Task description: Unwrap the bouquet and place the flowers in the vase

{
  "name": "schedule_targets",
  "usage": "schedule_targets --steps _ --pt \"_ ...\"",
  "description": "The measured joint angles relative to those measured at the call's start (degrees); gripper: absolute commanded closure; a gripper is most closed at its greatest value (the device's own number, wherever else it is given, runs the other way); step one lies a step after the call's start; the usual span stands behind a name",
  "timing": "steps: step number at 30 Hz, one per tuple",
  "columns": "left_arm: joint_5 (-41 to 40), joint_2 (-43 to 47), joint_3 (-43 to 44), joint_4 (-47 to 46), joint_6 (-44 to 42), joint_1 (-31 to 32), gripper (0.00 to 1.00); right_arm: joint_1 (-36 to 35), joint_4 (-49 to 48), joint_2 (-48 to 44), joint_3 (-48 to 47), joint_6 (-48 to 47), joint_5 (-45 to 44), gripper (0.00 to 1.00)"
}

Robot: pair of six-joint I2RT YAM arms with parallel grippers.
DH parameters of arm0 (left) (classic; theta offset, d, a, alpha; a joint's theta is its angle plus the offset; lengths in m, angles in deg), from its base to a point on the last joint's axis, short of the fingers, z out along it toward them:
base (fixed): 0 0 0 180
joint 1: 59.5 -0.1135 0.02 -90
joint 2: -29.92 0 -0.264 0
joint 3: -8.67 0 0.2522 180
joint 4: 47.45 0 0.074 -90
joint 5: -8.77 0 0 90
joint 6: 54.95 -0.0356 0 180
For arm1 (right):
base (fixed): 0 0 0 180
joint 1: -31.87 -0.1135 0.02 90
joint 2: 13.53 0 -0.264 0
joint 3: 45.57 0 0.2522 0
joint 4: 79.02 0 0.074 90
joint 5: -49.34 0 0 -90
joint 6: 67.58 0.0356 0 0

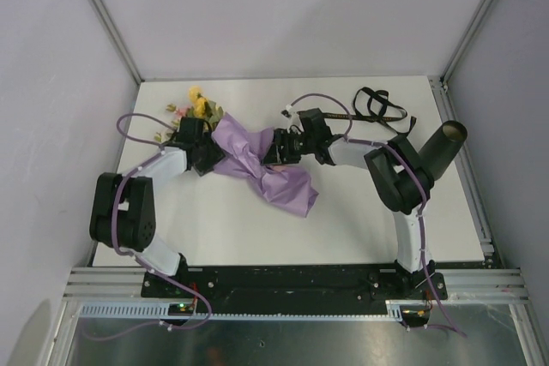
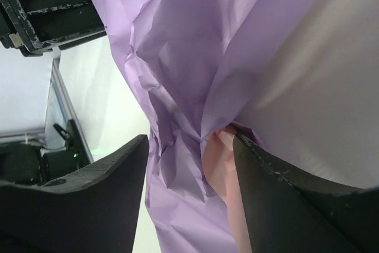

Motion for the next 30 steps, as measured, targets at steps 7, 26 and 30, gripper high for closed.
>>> schedule_targets --steps 7,26,30 --pt "-0.35 -5.01 5.73 0.0 -0.11 -1.25 0.4 -0.5 -4.42 1.49 -2.27 0.35 -7.45 0.63" --pt "0.44 10.01 4.33 4.5 -4.79 -2.54 0.12 -2.32 -2.4 4.48 -10.01 -2.34 -18.53 1.0" --pt "0.31 19.41 2.01 7.56 -6.75 -2.6 0.01 -2.73 -0.68 2.69 -9.92 -4.57 -18.47 1.0"
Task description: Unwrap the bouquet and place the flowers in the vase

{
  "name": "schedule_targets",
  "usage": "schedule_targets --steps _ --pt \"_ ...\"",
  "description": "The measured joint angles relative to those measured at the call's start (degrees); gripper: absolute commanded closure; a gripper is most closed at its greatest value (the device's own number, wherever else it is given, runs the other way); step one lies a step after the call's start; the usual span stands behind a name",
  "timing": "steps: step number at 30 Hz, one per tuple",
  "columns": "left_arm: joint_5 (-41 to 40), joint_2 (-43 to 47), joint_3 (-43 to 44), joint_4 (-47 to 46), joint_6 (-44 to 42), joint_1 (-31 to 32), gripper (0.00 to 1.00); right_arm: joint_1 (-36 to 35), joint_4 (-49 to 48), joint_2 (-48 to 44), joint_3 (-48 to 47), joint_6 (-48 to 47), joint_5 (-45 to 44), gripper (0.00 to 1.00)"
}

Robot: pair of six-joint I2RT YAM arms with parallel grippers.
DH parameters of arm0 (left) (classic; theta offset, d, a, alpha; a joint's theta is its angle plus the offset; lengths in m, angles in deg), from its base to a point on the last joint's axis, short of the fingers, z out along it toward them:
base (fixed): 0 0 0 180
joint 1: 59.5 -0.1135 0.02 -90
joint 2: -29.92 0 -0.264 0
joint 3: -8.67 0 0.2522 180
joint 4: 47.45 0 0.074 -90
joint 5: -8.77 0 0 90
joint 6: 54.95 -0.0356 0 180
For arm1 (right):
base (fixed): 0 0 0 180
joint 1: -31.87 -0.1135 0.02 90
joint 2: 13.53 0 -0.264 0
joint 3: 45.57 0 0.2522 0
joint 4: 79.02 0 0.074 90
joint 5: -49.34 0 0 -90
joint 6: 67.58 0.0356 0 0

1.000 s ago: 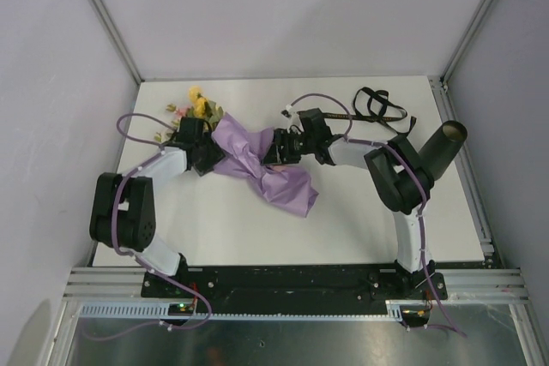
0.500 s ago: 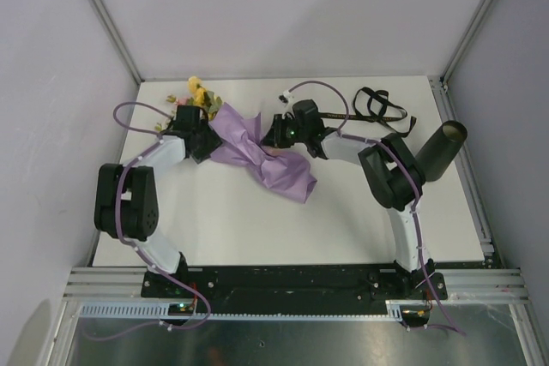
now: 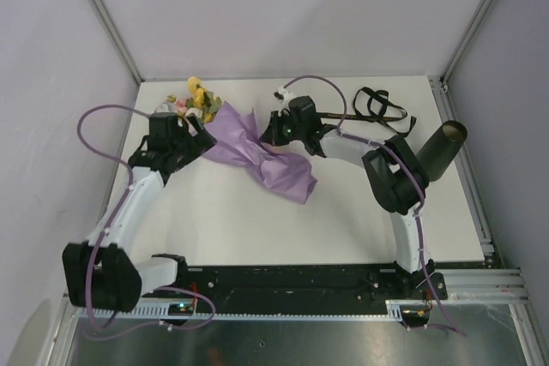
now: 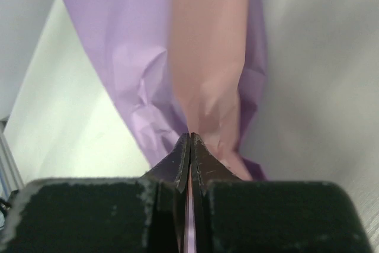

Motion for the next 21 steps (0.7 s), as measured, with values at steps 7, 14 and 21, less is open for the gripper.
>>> schedule_targets --steps 7,14,21 --pt "-1.81 10.86 -0.92 5.64 -0.94 -0.42 0.0 -2.75 -0.24 -12.39 4.83 -5.49 3.5 1.0" --pt "-1.86 15.85 0.17 9.22 -0.98 -1.95 0.0 -11.02 -1.7 -17.49 9.07 -8.07 5.05 1.0" --pt "-3.74 19.63 3.67 12.57 -3.5 -2.56 0.0 -20.96 -2.73 -14.19 11.93 -5.73 1.9 1.0"
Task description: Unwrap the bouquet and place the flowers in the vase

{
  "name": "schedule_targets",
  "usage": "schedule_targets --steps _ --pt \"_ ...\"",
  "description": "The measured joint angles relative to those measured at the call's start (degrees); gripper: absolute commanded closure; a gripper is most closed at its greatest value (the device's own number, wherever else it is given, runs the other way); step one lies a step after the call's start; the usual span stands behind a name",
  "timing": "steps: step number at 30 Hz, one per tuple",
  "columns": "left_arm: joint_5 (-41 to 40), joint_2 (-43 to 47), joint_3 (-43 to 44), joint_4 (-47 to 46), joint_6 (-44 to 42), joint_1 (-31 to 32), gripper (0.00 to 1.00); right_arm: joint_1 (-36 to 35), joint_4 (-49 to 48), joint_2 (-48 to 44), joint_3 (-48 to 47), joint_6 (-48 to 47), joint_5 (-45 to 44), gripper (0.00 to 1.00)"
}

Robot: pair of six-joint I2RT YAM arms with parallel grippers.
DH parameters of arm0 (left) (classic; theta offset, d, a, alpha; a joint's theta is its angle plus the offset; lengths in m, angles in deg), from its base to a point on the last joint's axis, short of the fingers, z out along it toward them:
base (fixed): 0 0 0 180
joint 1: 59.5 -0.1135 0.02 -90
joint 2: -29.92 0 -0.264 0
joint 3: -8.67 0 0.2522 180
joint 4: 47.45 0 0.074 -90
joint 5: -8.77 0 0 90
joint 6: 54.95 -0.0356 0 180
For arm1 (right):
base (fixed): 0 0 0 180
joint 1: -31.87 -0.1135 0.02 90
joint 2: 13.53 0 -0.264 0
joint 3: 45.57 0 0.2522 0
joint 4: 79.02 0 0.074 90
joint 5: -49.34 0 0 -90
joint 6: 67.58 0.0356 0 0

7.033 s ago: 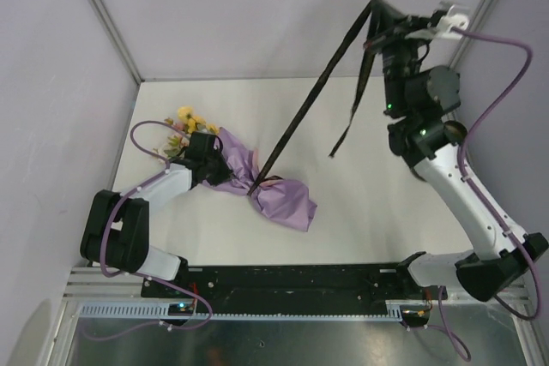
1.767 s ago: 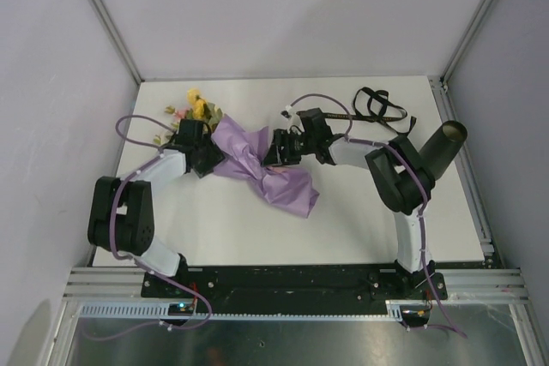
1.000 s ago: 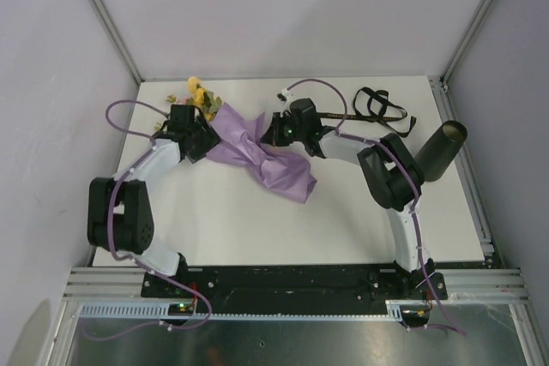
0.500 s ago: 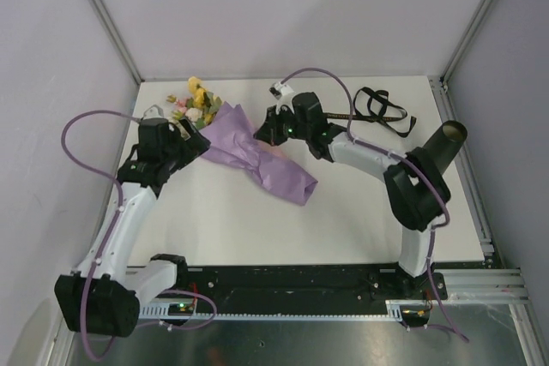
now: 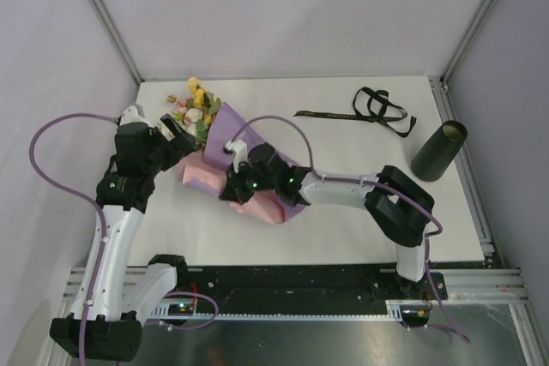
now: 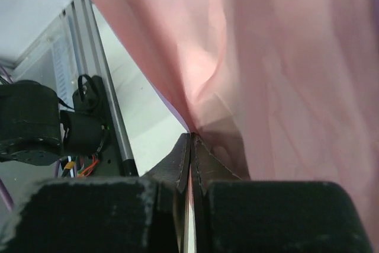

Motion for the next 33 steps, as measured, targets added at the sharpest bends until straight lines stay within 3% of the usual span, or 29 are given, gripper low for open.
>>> schedule_targets --steps 3,7,10,13,20,28,30,33 --pt "0.11 1.09 0.37 0.5 -0.94 -0.11 0.0 -4.35 -1.05 3.3 0.04 2.43 -3.04 0.99" --pt "0.35 0.92 -1.46 0.85 -1.05 -0.2 0.0 -8.79 -0.92 6.4 0.59 5.92 -7.23 0.78" --pt "0.57 -0.15 -5.16 1.09 -0.96 -1.01 0.0 -9.44 0.72 6.12 0.87 7.5 -8.37 0.56" --pt "1.22 -3.02 -8.28 1.62 -0.85 -2.38 0.03 -7.45 4.87 2.99 1.44 8.55 -7.65 0.45" --pt "5.27 -8.55 -14.34 -0.02 0.96 -4.13 0.17 2.45 11.61 -8.52 1.99 5.6 -5.27 0.37" --pt "6.62 -12.7 -19.91 -3.89 3.15 -5.03 0.27 10.51 15.78 -9.7 2.03 2.19 -2.49 0.26" --pt "6.34 -12.68 -20.68 -4.13 3.43 -5.25 0.33 12.46 16.09 -9.53 1.9 0.9 -2.03 0.24" --pt "4.83 -12.61 -21.38 -4.92 4.33 -5.35 0.51 14.69 17.14 -7.39 0.0 -1.49 -1.95 0.23"
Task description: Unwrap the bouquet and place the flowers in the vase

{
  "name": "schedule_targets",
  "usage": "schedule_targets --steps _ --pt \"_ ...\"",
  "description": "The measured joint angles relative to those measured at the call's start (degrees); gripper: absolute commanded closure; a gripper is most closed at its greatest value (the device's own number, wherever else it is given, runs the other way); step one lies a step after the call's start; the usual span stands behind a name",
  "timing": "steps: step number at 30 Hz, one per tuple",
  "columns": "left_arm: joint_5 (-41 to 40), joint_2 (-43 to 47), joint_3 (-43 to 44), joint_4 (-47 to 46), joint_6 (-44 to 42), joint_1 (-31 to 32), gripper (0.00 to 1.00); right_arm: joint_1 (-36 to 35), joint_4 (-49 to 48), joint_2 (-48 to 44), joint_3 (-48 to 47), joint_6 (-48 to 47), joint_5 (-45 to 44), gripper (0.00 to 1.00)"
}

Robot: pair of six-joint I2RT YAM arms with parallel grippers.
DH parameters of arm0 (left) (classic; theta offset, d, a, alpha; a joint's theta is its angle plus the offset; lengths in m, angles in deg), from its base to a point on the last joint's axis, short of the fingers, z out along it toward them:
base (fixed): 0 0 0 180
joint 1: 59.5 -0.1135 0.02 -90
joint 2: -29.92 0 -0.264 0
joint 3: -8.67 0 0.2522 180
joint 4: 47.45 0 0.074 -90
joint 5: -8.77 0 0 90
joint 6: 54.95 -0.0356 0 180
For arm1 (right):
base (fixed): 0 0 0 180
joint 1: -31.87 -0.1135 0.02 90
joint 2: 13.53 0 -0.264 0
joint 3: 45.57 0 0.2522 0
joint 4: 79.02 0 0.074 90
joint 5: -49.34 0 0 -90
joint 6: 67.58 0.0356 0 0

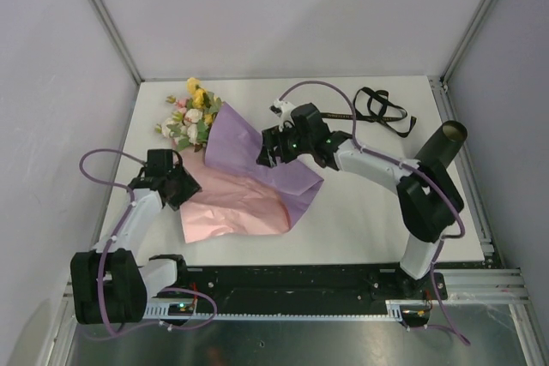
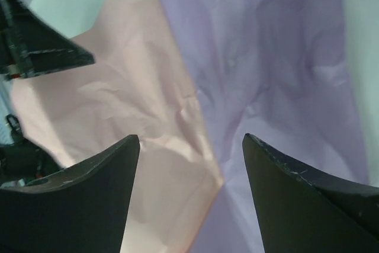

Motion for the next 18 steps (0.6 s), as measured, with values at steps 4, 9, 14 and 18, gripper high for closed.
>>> schedule_targets --steps 4,9,14,18 --pt "-1.66 -0.13 -0.02 -1.03 0.44 -0.13 0.73 1.79 2.38 7.54 -6.99 -3.15 -0.59 0.26" --pt "-2.78 -1.73 0.13 -1.99 0.2 -0.37 0.96 2.19 4.96 18.78 -17.86 -3.89 -1.38 0.34" --pt "-3.39 -5.42 2.89 -1.92 -0.72 -2.19 1.0 1.53 5.57 24.0 -21.66 -3.17 -6.16 0.63" --pt "-4.28 -10.36 7.87 -1.9 -1.95 -3.32 1.0 1.18 5.2 24.59 -21.73 -1.27 -11.52 0.96"
